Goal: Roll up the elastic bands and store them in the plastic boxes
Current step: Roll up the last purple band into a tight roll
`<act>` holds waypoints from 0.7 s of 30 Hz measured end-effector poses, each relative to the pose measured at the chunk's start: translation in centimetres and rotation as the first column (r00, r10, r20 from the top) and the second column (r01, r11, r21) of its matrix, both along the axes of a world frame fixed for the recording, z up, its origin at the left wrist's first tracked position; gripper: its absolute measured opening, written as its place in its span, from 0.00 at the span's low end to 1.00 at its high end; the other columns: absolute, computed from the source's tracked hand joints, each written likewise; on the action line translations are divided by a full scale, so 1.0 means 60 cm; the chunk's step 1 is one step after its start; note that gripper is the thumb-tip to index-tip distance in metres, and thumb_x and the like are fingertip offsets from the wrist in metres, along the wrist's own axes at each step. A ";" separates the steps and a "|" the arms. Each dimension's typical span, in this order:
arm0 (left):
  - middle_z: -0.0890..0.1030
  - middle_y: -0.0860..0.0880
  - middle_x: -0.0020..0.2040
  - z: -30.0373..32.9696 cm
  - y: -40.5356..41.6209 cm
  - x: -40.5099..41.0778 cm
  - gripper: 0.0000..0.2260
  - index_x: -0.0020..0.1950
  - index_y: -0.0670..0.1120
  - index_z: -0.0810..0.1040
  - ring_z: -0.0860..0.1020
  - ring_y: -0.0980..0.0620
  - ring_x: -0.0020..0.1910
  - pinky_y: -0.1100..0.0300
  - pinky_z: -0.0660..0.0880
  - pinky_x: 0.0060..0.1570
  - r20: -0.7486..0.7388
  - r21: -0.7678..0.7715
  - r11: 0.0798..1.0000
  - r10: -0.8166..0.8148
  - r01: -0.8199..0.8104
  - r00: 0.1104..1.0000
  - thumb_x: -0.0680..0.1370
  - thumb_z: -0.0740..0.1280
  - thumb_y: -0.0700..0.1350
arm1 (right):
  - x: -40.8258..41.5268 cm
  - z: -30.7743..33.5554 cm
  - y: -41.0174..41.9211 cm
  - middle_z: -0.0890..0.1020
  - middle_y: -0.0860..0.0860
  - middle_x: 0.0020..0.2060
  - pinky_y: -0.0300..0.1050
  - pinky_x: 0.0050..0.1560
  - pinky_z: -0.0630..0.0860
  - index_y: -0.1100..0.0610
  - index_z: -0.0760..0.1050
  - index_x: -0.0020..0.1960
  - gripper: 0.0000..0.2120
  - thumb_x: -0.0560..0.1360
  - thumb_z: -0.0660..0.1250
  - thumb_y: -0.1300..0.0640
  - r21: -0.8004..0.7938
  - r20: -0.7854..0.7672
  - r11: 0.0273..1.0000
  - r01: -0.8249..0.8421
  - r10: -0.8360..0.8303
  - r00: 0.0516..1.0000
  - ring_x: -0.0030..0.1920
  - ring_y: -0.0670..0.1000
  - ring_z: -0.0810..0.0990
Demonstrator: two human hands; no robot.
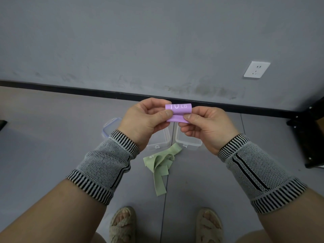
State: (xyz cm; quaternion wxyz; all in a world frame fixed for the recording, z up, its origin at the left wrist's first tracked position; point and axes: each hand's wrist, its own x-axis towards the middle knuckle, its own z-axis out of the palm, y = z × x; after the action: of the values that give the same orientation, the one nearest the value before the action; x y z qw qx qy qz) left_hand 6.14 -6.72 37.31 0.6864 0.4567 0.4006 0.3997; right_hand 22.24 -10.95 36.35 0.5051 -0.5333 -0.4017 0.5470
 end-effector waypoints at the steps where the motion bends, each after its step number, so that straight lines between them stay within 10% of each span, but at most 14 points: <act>1: 0.83 0.47 0.40 0.000 0.000 0.001 0.07 0.46 0.44 0.79 0.81 0.54 0.39 0.64 0.79 0.40 -0.003 0.003 1.000 0.000 0.000 1.000 0.72 0.68 0.33 | 0.000 0.000 0.001 0.82 0.51 0.29 0.37 0.35 0.78 0.58 0.78 0.45 0.07 0.77 0.63 0.67 -0.001 -0.002 1.000 0.003 -0.003 1.000 0.30 0.46 0.80; 7: 0.83 0.48 0.39 0.005 -0.002 0.001 0.08 0.45 0.45 0.78 0.81 0.54 0.38 0.64 0.79 0.38 -0.029 0.031 1.000 -0.003 0.004 1.000 0.73 0.67 0.32 | 0.005 0.005 0.001 0.84 0.50 0.42 0.46 0.46 0.79 0.55 0.76 0.53 0.13 0.70 0.68 0.64 0.022 -0.081 1.000 0.010 -0.008 0.997 0.43 0.49 0.82; 21: 0.83 0.45 0.44 0.005 -0.001 -0.003 0.07 0.52 0.42 0.79 0.82 0.54 0.41 0.64 0.79 0.39 -0.103 -0.067 0.997 -0.045 0.039 0.994 0.74 0.68 0.37 | 0.000 0.008 -0.003 0.84 0.50 0.33 0.39 0.38 0.80 0.58 0.79 0.47 0.08 0.72 0.68 0.69 0.185 0.006 0.976 0.115 -0.118 0.993 0.32 0.46 0.82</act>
State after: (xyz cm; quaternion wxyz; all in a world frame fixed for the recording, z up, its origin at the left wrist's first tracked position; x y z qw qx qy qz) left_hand 5.94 -6.80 37.59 0.6872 0.4628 0.4391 0.3475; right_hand 22.24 -11.14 36.86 0.5802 -0.5114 -0.4229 0.4722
